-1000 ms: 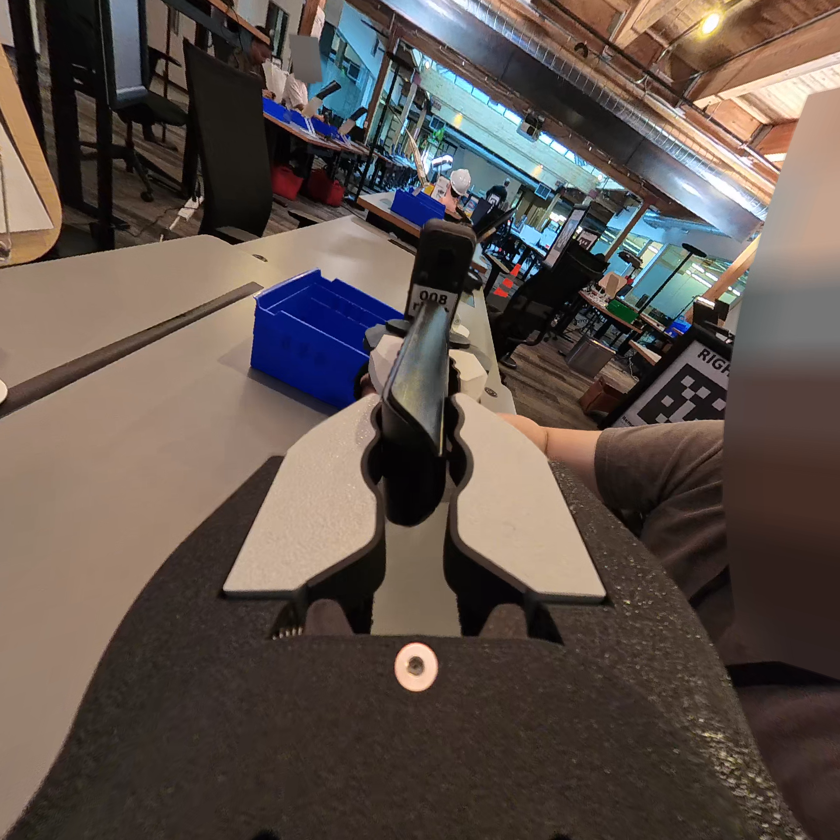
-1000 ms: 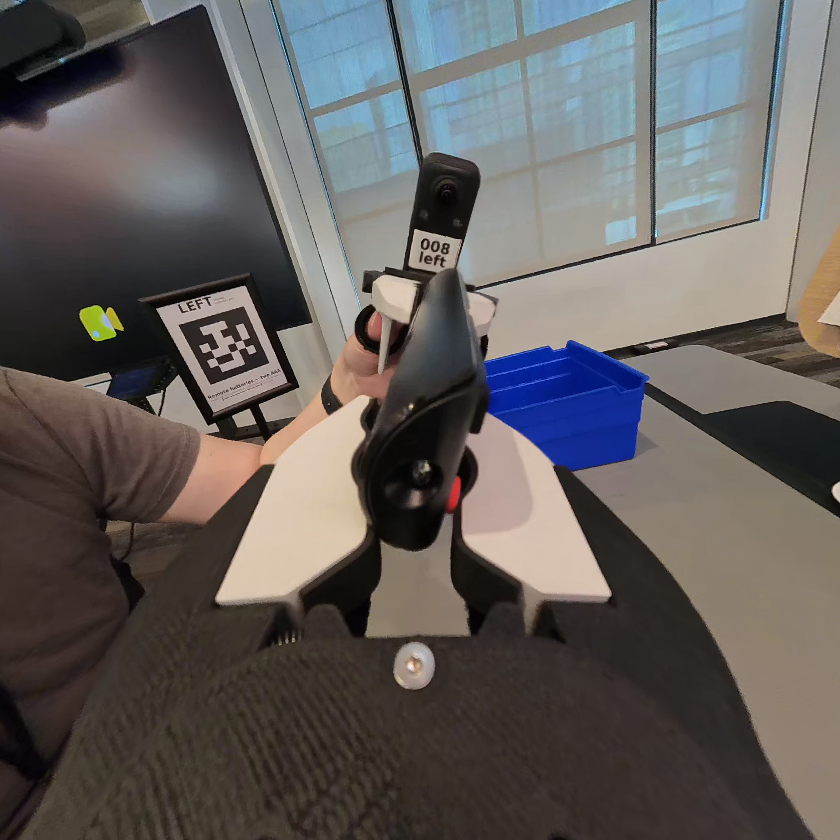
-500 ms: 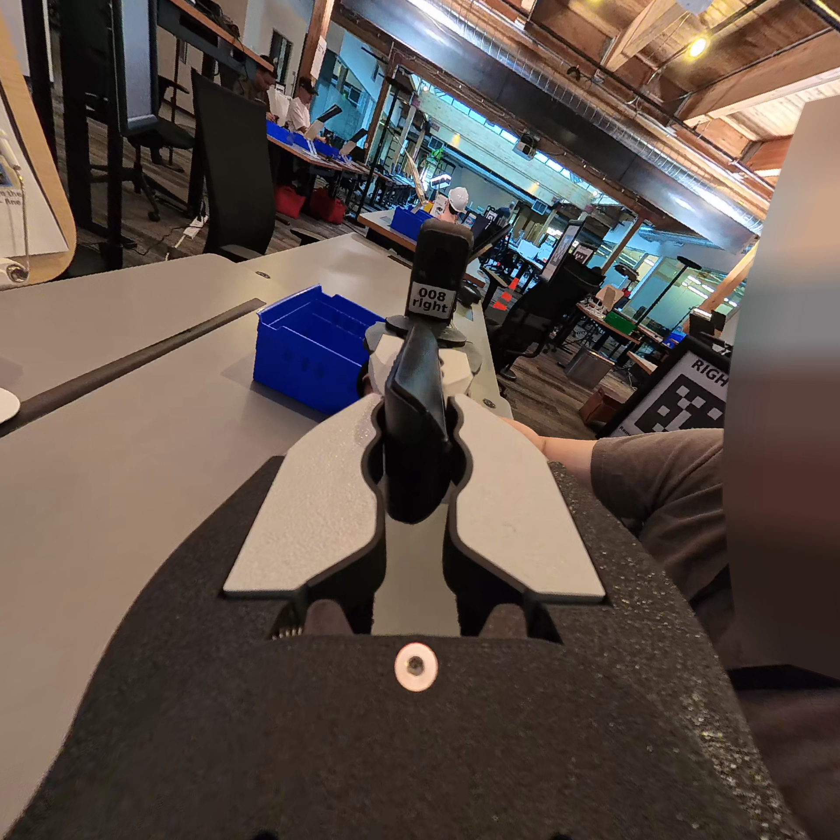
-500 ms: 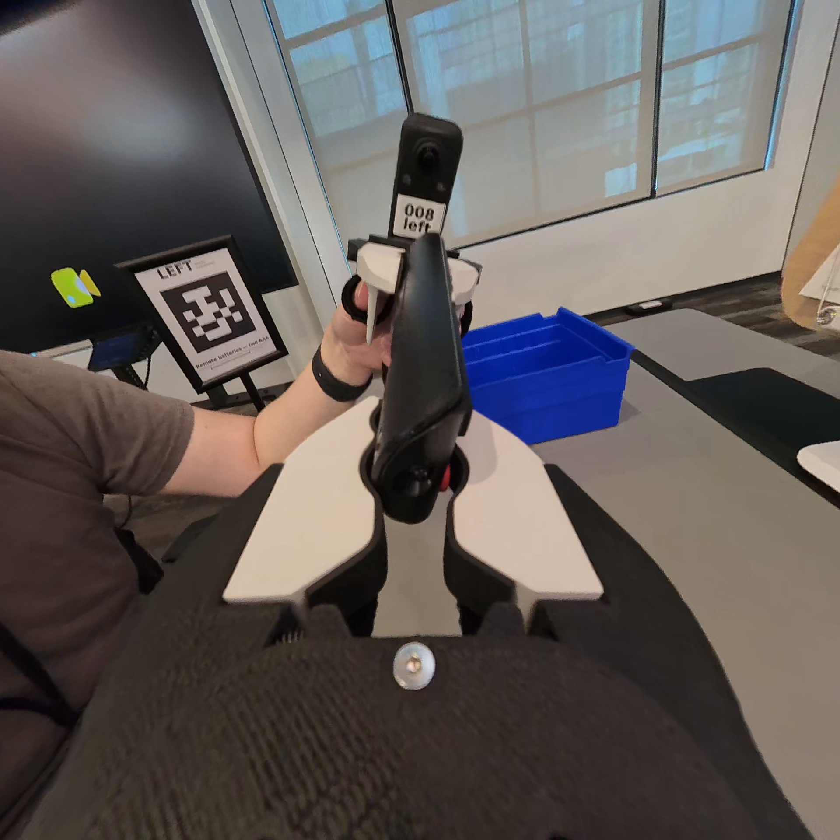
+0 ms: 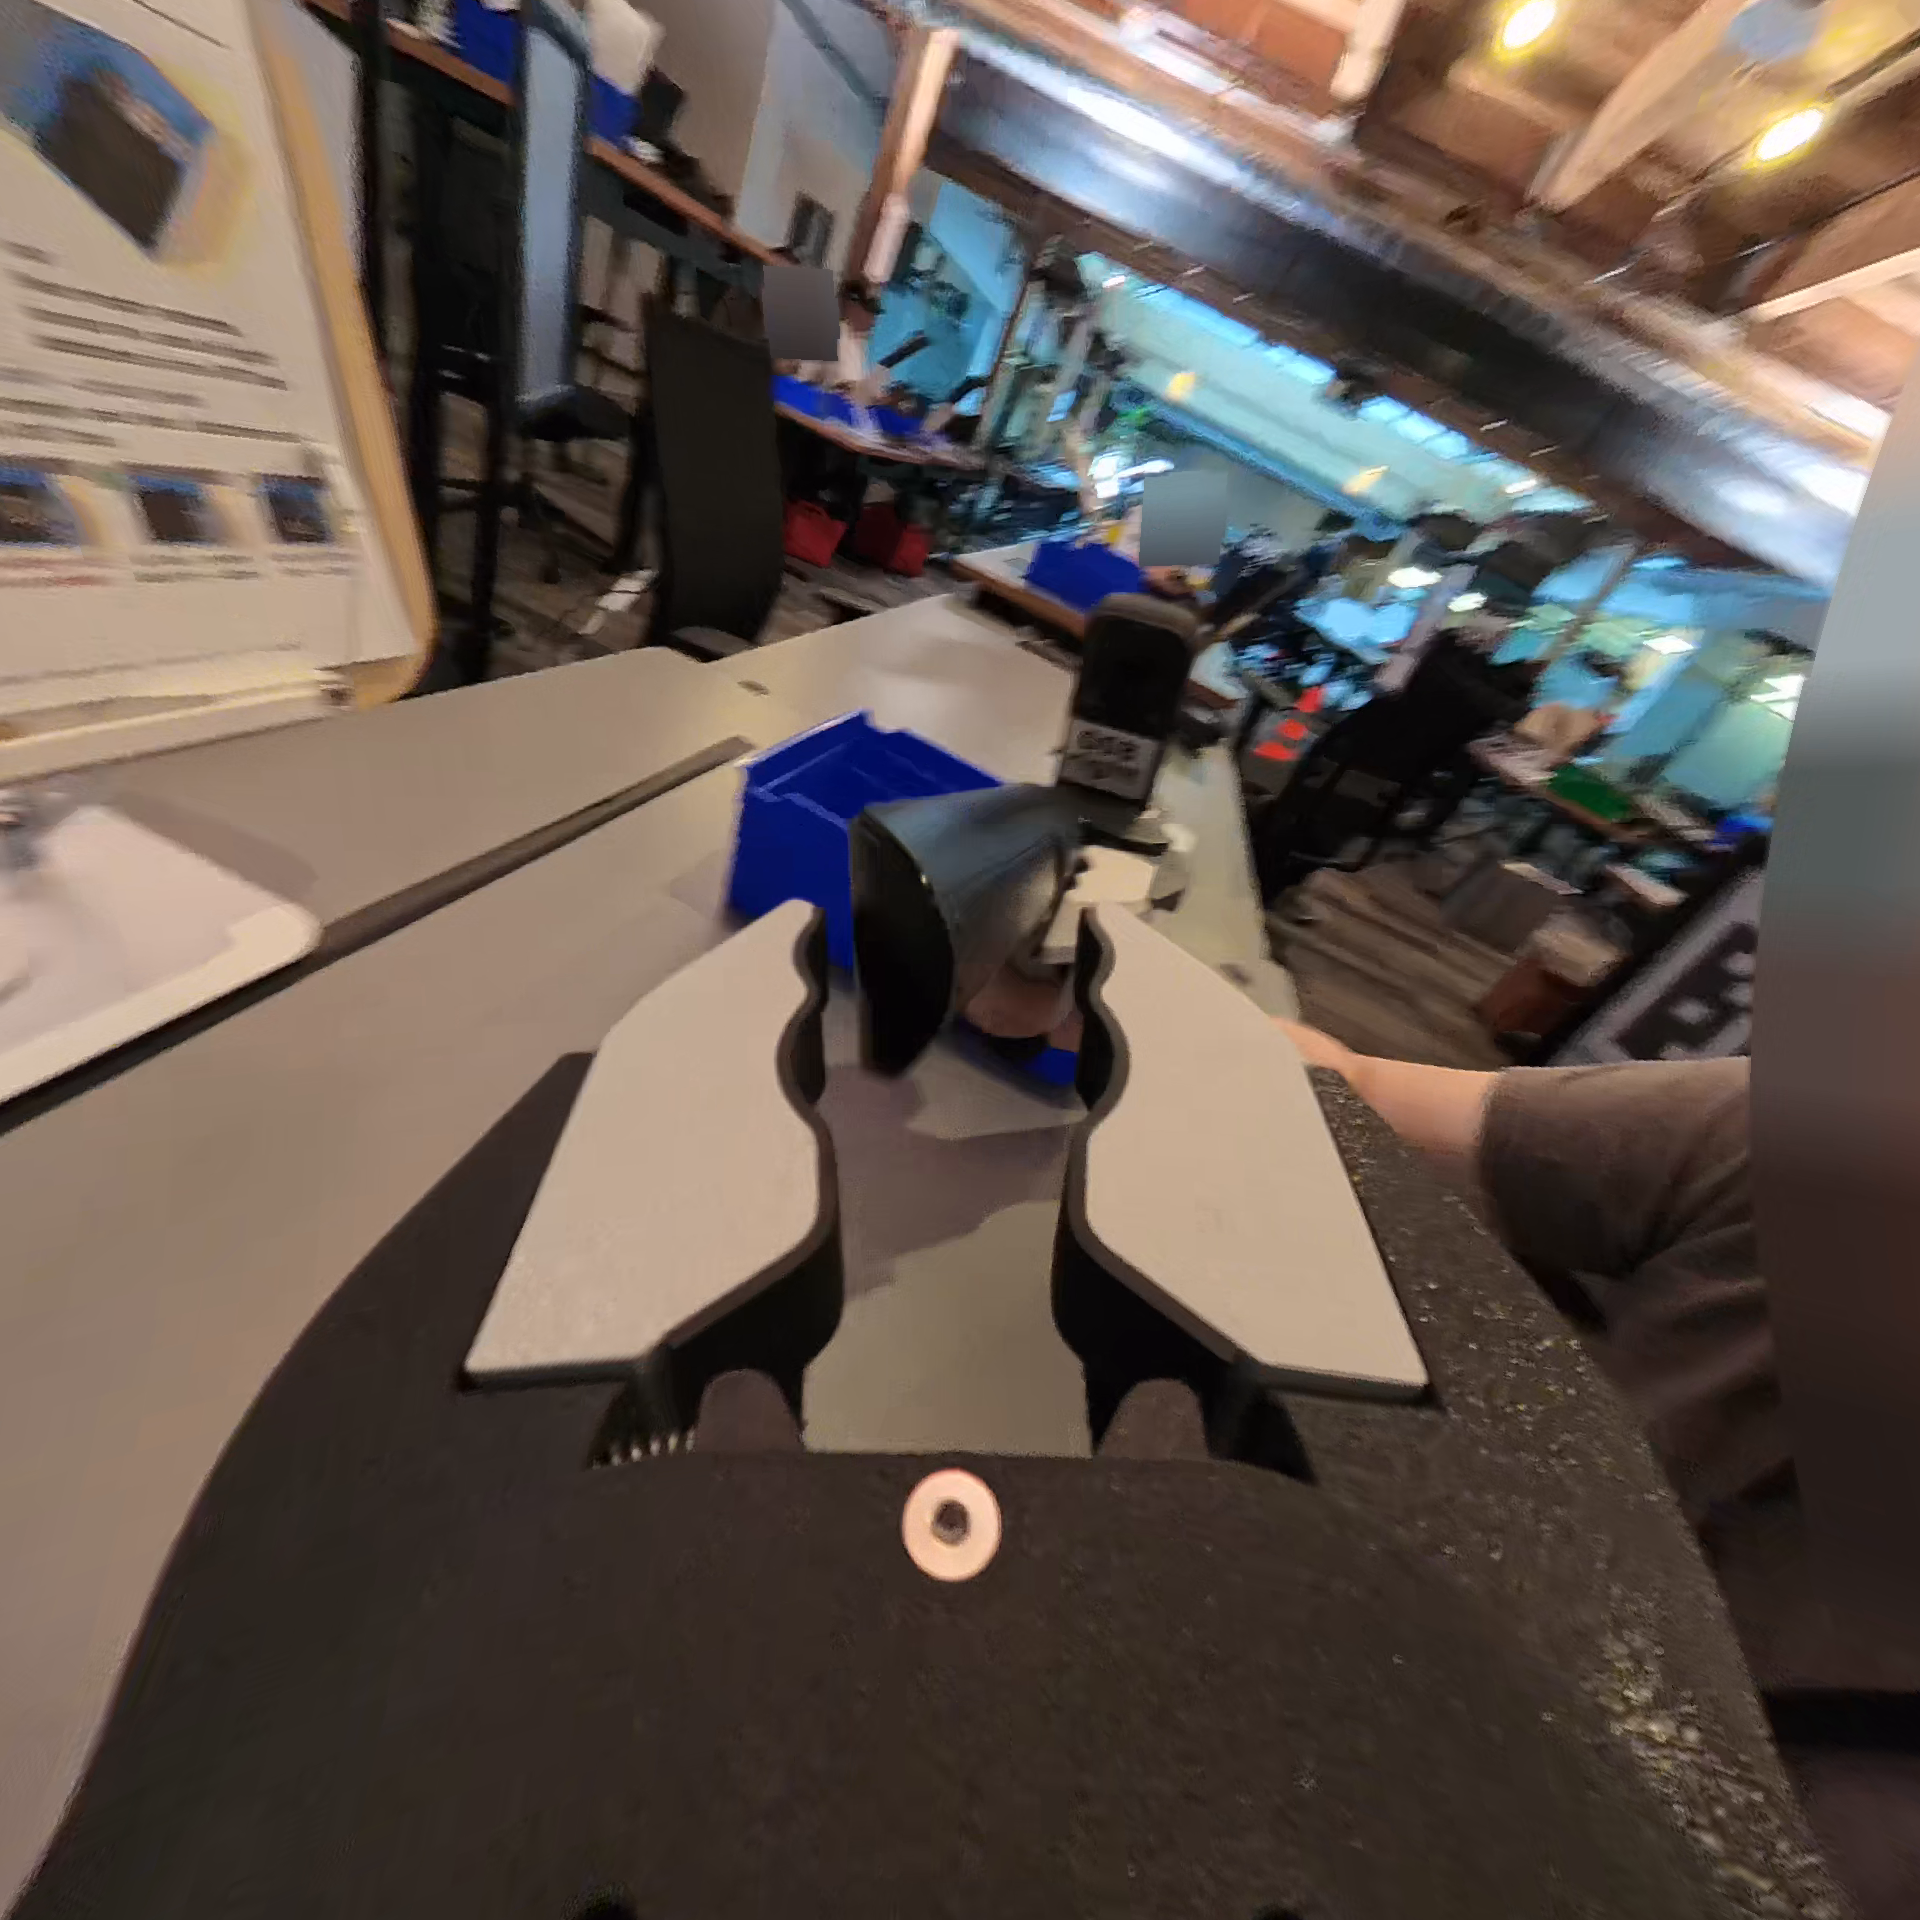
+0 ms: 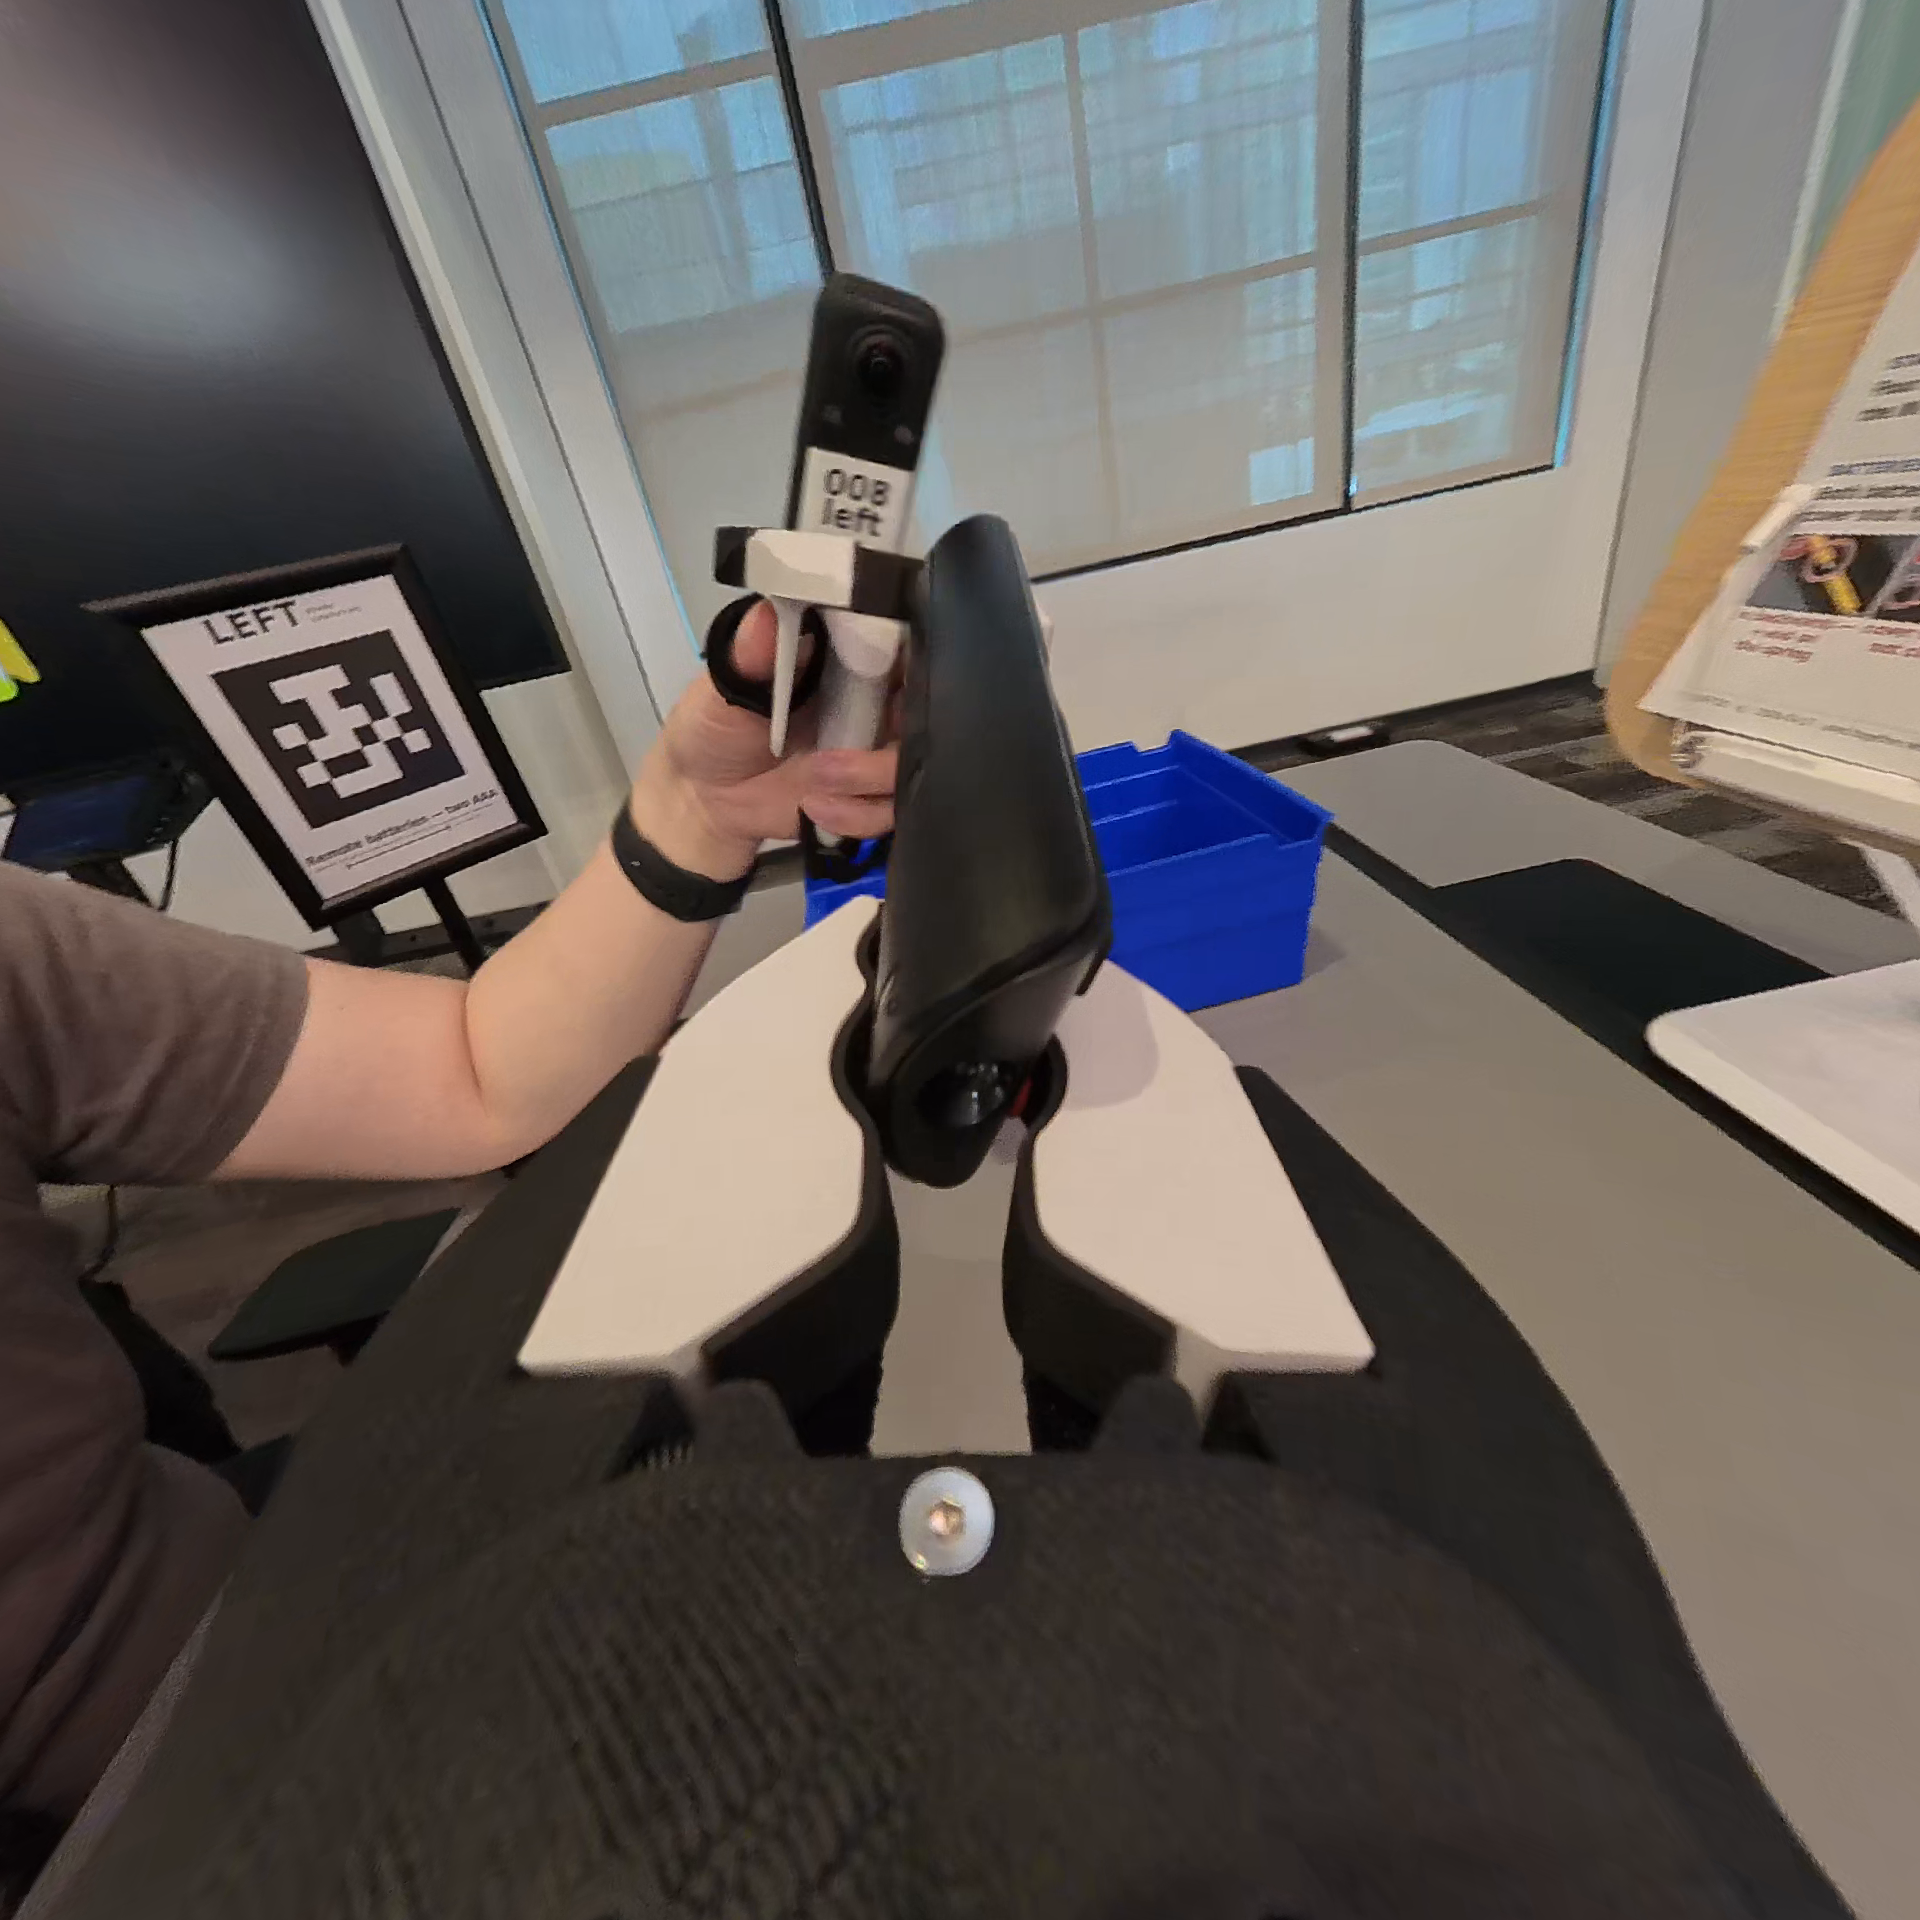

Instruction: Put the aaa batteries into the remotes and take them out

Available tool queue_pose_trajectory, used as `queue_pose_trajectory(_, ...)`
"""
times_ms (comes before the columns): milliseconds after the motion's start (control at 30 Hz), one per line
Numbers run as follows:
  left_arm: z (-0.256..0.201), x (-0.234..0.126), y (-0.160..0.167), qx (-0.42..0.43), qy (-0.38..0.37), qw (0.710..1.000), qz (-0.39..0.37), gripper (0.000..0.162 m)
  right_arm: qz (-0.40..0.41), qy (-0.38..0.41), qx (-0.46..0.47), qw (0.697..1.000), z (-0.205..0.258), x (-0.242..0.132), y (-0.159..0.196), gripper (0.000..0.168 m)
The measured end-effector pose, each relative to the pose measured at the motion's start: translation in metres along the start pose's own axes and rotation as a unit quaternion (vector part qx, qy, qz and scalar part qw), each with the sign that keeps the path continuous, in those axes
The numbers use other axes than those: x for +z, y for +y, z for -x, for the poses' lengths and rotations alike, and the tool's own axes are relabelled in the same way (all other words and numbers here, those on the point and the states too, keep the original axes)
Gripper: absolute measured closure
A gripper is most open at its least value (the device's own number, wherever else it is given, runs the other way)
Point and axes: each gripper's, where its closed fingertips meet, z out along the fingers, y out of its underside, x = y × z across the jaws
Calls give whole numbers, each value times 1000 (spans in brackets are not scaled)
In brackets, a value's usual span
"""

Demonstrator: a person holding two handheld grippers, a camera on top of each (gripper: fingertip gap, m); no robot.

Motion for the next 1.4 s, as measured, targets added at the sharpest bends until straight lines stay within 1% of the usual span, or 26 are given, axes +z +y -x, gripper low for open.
queue_pose_trajectory(33, 8, -5, -2, 19, -43, 999, 4, 114, -7, 13, 1, 1000, -6, -2, 0, 149)
queue_pose_trajectory(100, 22, -15, -8, 87, -144, 986, 13, 116, -17, 50, -6, 999, -17, -6, -1, 149)
queue_pose_trajectory(167, 22, -14, -8, 158, -213, 963, 39, 122, -22, 91, -20, 995, -25, -8, -1, 149)
queue_pose_trajectory(233, 20, -6, -4, 217, -268, 937, 65, 121, -24, 119, -37, 992, -27, -7, 0, 149)
queue_pose_trajectory(267, 21, -2, -3, 243, -297, 921, 68, 115, -22, 130, -47, 990, -26, -5, 1, 149)
queue_pose_trajectory(333, 26, 3, -4, 288, -350, 889, 67, 97, -9, 149, -71, 986, -22, 0, 5, 149)
queue_pose_trajectory(367, 29, 5, -4, 302, -372, 876, 63, 89, -1, 158, -82, 984, -20, 3, 8, 149)
queue_pose_trajectory(400, 31, 8, -3, 307, -383, 870, 55, 78, 4, 165, -91, 982, -19, 6, 10, 149)
queue_pose_trajectory(467, 35, 19, 5, 289, -378, 878, 58, 62, 9, 179, -110, 978, -16, 9, 12, 149)
queue_pose_trajectory(600, 42, 35, 24, 201, -332, 920, 58, 33, 13, 202, -131, 971, -17, 8, 12, 149)
queue_pose_trajectory(667, 44, 36, 27, 173, -314, 932, 53, 34, 16, 205, -137, 969, -18, 8, 13, 148)
queue_pose_trajectory(733, 47, 34, 28, 160, -309, 936, 53, 40, 11, 200, -136, 970, -15, 9, 12, 149)
queue_pose_trajectory(767, 47, 35, 27, 155, -302, 939, 49, 40, 12, 203, -140, 969, -15, 9, 11, 149)
queue_pose_trajectory(933, 46, 37, 28, 151, -298, 941, 43, 39, 17, 210, -146, 967, -15, 9, 12, 148)
queue_pose_trajectory(1000, 45, 38, 29, 141, -292, 945, 45, 32, 19, 211, -148, 966, -14, 10, 12, 148)
queue_pose_trajectory(1167, 44, 37, 26, 146, -294, 944, 40, 34, 25, 223, -179, 958, -11, 11, 11, 149)
queue_pose_trajectory(1233, 44, 35, 25, 156, -293, 942, 44, 37, 23, 221, -175, 959, -10, 11, 10, 149)
queue_pose_trajectory(1400, 39, 35, 20, 183, -280, 941, 39, 40, 9, 214, -179, 960, -6, 11, 7, 148)
